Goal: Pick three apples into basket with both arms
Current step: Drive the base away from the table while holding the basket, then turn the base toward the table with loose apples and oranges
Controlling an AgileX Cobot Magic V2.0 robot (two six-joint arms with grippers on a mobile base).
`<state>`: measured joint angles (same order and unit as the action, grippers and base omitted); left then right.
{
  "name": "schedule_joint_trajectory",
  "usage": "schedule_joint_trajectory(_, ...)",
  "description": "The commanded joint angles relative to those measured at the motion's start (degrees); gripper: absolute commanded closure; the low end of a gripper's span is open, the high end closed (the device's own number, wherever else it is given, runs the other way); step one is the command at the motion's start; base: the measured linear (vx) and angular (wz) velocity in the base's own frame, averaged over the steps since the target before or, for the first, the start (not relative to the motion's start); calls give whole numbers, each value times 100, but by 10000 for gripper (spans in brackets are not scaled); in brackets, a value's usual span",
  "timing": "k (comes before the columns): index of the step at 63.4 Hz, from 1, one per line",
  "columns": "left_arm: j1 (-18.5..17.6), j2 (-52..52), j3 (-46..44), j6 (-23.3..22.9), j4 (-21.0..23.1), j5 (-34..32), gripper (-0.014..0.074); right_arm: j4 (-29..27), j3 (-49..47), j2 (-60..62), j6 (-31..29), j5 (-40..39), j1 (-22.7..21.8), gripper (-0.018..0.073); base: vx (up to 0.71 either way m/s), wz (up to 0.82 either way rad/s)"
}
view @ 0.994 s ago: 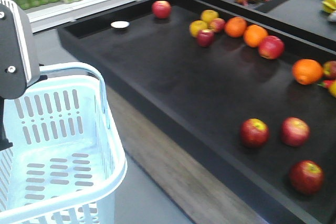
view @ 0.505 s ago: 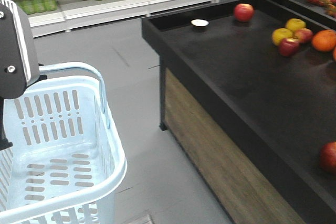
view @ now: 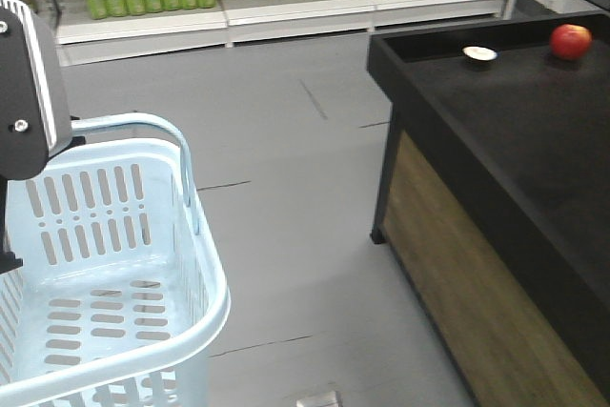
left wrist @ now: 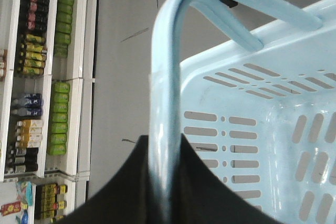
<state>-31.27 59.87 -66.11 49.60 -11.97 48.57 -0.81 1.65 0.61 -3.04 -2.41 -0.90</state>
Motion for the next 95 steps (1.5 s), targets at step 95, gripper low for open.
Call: schedule_joint_trajectory(95, -7, -89, -184, -76, -34, -413, 603, 36, 84, 58, -3, -386, -26, 566, 5, 18)
